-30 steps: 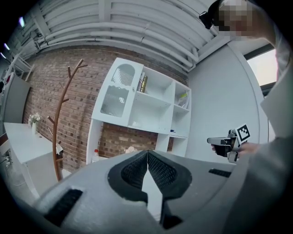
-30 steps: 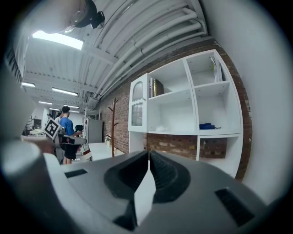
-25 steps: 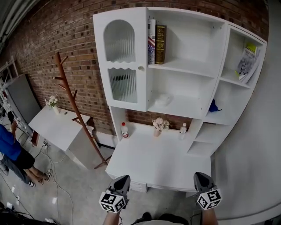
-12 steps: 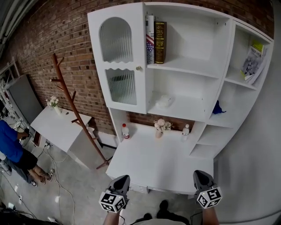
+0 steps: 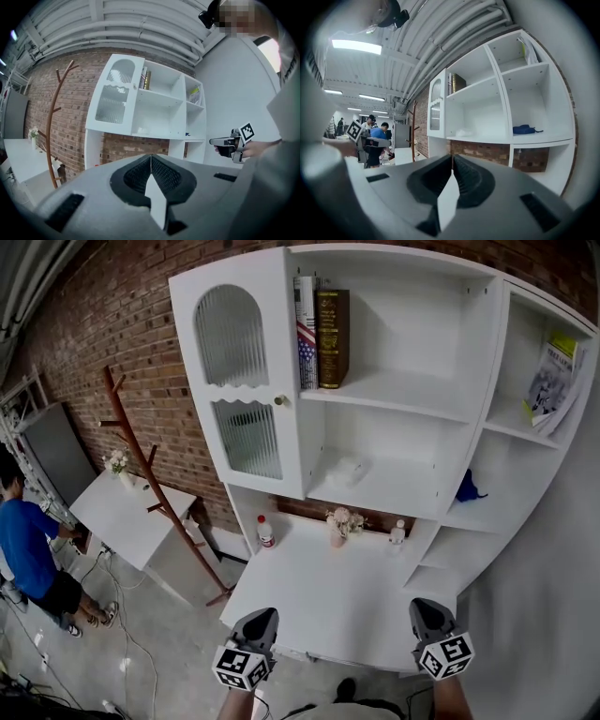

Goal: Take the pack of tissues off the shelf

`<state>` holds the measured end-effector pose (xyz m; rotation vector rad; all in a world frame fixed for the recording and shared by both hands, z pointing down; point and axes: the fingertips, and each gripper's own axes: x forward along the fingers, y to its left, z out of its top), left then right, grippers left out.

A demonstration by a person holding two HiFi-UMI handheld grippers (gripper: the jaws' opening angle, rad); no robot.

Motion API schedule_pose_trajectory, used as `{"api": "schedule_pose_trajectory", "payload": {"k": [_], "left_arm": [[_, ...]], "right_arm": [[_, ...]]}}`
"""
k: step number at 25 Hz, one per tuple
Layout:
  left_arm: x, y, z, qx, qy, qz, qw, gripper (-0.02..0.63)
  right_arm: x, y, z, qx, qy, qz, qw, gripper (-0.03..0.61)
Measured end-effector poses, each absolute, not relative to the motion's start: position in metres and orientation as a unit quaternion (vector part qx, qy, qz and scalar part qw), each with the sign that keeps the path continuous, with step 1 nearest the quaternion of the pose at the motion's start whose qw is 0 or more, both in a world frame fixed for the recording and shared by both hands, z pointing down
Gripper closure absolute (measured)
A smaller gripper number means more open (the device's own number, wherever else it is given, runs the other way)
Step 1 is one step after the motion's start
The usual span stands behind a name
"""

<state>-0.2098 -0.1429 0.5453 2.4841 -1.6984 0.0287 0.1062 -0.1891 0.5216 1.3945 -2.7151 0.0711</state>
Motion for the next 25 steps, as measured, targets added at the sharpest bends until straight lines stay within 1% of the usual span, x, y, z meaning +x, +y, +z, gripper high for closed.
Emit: {"api": "schedule_pose_trajectory", "payload": {"k": [7, 11, 25], "left_arm": [[-0.173, -0.194, 0.513, 0.838, -0.544, 0.043, 0.000, 0.586], [-0.154, -0.225, 0.496, 0.843, -0.535, 0.054, -0.019, 0.586], [-0.106, -0.325, 0.469, 0.855, -0.504, 0.113, -0.037, 0.586]], "right_arm": [[0.112, -0.230, 0.523, 0.431, -0.901, 0.021, 0.046, 0.548], [0.114, -0.249, 0.523, 0.418, -0.907, 0.020, 0.045, 0.548], [0.128, -0.293, 0.532, 0.391, -0.919, 0.031, 0.044, 0.548]]}}
